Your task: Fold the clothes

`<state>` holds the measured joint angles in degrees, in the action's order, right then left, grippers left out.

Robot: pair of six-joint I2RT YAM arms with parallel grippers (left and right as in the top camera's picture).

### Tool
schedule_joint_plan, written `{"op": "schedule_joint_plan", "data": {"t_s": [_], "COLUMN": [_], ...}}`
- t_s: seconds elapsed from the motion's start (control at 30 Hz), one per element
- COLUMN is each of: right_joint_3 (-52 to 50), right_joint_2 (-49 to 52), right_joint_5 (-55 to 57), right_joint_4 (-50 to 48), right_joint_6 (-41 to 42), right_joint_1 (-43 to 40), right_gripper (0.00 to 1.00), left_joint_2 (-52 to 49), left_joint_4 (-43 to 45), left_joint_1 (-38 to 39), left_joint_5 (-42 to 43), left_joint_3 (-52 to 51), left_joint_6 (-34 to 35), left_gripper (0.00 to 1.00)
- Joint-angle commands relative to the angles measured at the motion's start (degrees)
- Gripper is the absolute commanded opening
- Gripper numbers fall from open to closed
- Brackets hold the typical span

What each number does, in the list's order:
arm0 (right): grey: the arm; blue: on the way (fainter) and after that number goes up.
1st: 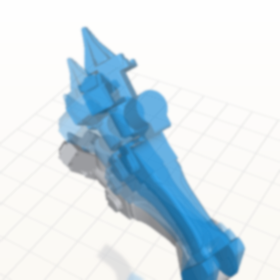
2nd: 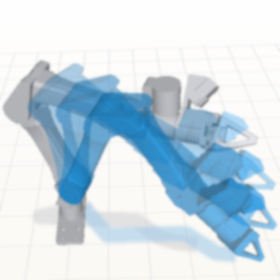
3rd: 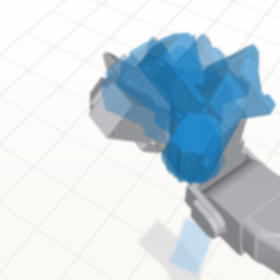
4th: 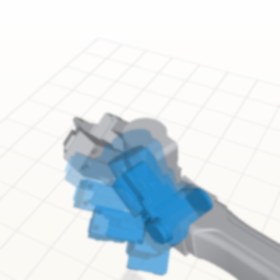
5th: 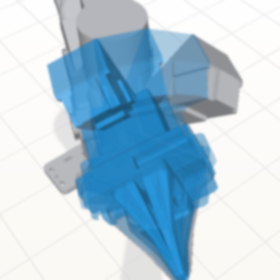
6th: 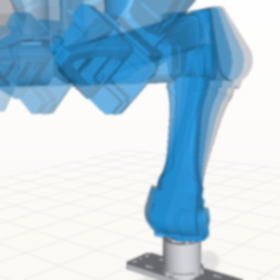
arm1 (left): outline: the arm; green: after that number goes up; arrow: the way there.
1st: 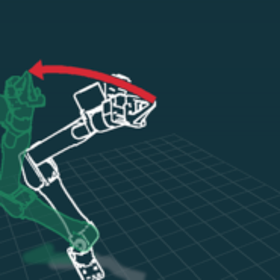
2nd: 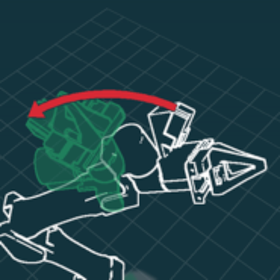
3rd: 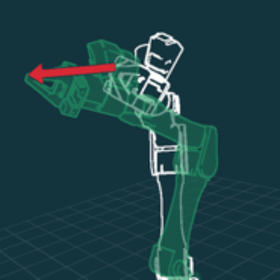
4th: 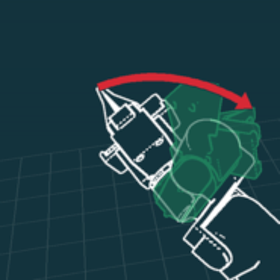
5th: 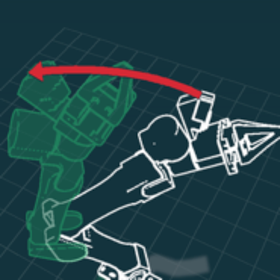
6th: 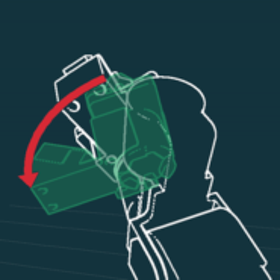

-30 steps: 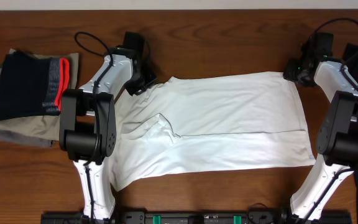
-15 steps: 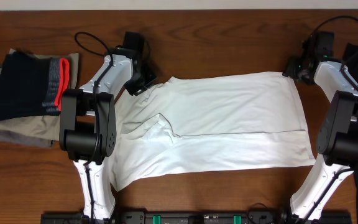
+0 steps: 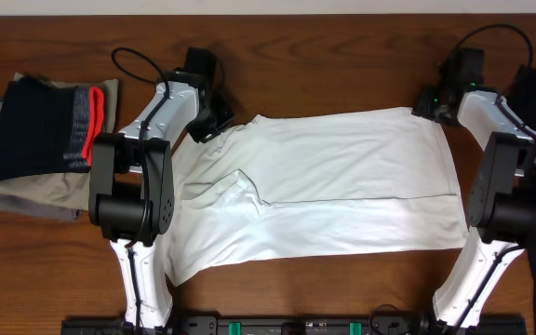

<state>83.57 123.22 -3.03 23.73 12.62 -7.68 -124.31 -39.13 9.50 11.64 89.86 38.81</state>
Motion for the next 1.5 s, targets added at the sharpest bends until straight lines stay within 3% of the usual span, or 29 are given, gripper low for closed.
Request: {"op": "schedule_joint_plan", "data": {"t_s": [0.0, 0.33, 0.77, 1.27, 1.47], "right_joint_3": [0.9, 1.0, 9.5, 9.8, 9.8], "right_joint_2": [1.7, 2.1, -0.2, -6.4, -9.3], "right_joint_5": [1.8, 6.3, 10.2, 10.1, 10.1], "right_joint_4": [0.6, 1.8, 14.6, 28.0, 34.1], "right_joint_6": [0.7, 0.7, 2.7, 6.3, 7.4], "right_joint_1": [0.7, 0.5, 0.4, 0.2, 0.2], "right_gripper": [0.33, 0.01, 0.01, 0.01, 0.01], "left_joint_2": [-0.7, -0.6, 4.8, 11.7, 14.5], "left_joint_4": [-0.2, -0.2, -5.0, -15.4, -23.6], "left_joint_1": [-0.2, -0.2, -0.2, -0.2, -0.2], "left_joint_5": [-0.5, -0.5, -0.7, -0.8, -7.1], "left_joint_3": [-0.1, -0.1, 0.4, 0.4, 0.4], "left_joint_6": [-0.2, -2.2, -5.8, -6.2, -5.6], "left_gripper": [0.12, 0.06, 0.05, 0.06, 0.06]}}
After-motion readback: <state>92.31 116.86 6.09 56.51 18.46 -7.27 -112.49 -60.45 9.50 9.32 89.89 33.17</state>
